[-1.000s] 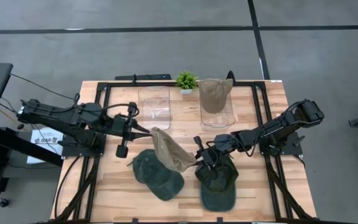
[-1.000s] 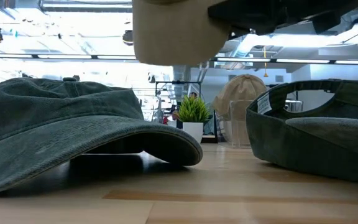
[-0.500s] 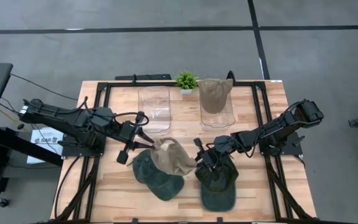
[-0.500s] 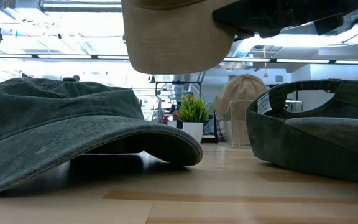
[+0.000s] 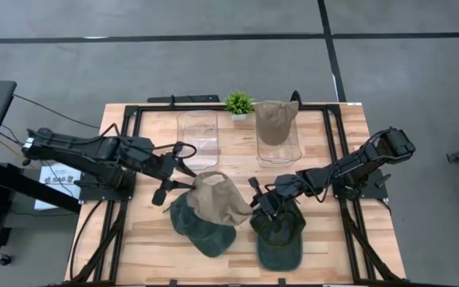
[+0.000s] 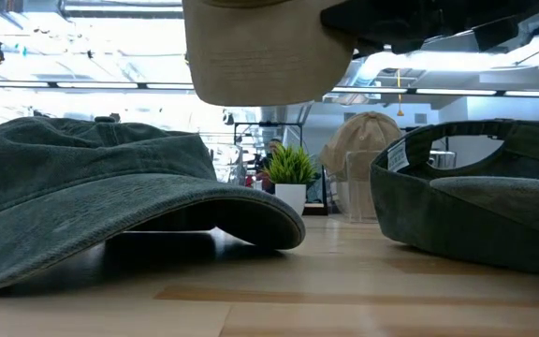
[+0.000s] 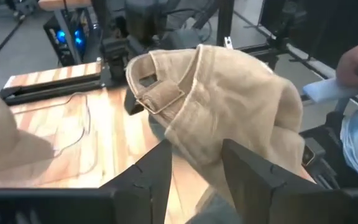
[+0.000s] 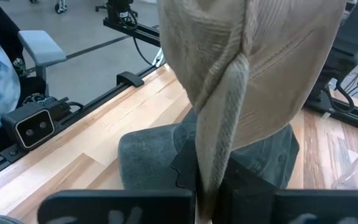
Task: Pick & Place hat
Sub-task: Put the brown cap into the right transparent bin
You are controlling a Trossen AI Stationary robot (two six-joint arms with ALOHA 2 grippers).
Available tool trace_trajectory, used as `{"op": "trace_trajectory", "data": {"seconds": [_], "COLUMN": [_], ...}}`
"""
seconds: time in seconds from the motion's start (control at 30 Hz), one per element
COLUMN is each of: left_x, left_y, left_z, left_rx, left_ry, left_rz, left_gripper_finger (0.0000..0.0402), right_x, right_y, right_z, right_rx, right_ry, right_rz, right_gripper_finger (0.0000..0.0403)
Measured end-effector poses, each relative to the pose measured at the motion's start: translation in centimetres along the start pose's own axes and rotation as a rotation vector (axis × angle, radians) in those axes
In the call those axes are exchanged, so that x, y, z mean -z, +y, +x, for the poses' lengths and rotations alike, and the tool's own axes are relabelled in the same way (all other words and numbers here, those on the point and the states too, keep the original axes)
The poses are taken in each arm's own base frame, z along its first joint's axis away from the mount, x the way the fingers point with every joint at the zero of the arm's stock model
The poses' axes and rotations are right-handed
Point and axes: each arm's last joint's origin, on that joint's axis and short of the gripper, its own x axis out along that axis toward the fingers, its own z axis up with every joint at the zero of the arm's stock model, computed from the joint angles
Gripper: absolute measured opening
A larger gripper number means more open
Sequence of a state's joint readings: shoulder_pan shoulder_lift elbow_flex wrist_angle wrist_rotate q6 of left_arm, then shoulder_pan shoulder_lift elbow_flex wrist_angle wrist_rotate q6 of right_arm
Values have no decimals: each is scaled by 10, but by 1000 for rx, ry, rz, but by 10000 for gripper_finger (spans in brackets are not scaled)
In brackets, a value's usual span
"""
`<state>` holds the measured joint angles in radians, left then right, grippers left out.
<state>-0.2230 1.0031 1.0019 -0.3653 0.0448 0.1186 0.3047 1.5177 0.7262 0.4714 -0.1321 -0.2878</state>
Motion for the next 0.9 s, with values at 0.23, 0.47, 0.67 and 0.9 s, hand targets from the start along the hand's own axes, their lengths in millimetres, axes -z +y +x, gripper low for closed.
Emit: {"op": "trace_trajectory", "data": {"seconds": [0.23,0.47,0.67,0.9], "left_x": [-6,-10,-23,-27], "left_y": [-4,-22,-46,-64], "left_z": [-10,-18,-26,-2], "left_rx": [124,343,474,214], "left_ry": [-75,-102,-237,-266], "left_rz": [-39,-127,-27,135], "left_gripper_finger": [142,158,159,151], "right_x": [-1,0,0,-3], "right_y": [1,1,0,-4], "right_z": [0,0,0,0], "right_rx": [-2,-3,9,114], "right_ry": [-3,4,4,-1], "right_rz": [-2,-1,0,15], "right_gripper_finger": [1,1,1,1]}}
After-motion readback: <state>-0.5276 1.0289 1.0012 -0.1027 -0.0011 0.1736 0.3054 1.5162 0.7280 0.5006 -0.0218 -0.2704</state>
